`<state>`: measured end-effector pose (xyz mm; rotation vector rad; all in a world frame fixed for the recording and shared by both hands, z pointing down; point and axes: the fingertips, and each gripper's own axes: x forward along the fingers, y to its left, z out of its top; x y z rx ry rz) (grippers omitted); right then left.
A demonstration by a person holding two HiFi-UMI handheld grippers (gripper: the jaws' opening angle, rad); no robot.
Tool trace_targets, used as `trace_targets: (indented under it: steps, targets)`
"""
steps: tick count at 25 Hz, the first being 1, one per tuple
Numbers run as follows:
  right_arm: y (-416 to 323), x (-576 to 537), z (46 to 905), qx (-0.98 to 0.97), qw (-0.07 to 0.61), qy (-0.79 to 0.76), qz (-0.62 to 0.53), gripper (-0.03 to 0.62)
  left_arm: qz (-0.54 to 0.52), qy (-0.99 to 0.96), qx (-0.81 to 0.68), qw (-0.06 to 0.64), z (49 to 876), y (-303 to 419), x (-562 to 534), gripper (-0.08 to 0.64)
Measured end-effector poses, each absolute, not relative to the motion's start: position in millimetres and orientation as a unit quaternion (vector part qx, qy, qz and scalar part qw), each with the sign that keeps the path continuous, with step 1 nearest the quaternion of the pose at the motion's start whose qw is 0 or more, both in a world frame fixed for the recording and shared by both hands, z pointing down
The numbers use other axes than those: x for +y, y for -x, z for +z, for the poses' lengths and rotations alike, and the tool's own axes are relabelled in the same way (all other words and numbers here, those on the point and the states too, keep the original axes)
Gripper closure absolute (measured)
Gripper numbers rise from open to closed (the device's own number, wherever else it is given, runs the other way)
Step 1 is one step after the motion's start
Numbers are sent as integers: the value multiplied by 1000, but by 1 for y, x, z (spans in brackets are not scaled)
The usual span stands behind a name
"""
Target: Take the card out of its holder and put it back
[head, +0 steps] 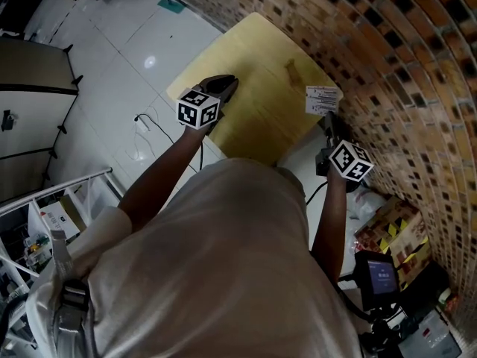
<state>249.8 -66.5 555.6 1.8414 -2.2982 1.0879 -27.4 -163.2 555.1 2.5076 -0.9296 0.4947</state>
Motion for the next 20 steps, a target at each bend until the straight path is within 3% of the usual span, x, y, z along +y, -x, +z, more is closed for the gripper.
trace_targets:
  steps: [15,18,20]
  targets:
    - [-270,-89,566,-740,19,-579,341,577,191,-873,-380,241,565,49,-171,480]
    - [-272,-95,567,-746,27,-576,333,577,199,-864,-392,244,569,54,-171,529]
    - [-272,-100,569,-749,34,-573,330,577,192,-862,-397,250,569,54,-170,522]
